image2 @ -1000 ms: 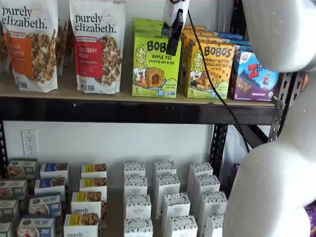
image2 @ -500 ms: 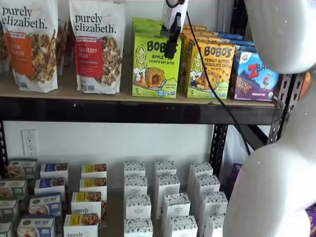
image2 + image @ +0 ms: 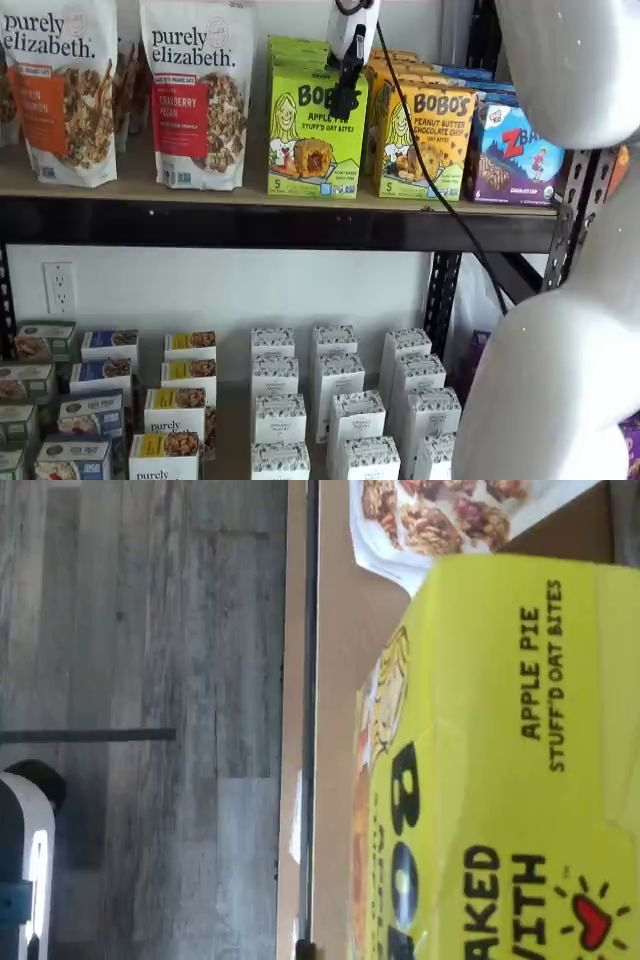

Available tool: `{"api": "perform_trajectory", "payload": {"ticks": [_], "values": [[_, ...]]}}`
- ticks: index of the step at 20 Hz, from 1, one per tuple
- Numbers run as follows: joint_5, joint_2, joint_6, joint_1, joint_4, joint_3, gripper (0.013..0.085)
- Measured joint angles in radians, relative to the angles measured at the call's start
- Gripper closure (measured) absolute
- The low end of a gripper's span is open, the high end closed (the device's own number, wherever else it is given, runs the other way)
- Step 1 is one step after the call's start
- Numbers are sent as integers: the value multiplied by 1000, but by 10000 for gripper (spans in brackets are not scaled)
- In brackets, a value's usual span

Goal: Pick the green box on the top shelf, the fourth from the left

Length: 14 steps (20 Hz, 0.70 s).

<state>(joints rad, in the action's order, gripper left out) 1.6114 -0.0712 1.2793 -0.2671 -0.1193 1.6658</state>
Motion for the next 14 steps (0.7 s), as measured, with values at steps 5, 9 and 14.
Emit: {"api": "perform_trajectory", "payload": {"ticks": [5, 9, 14], "values": [[-22, -11, 0, 0, -2, -16, 370], [-29, -15, 0, 0, -2, -21, 450], [-23, -14, 0, 0, -2, -17, 450]]}}
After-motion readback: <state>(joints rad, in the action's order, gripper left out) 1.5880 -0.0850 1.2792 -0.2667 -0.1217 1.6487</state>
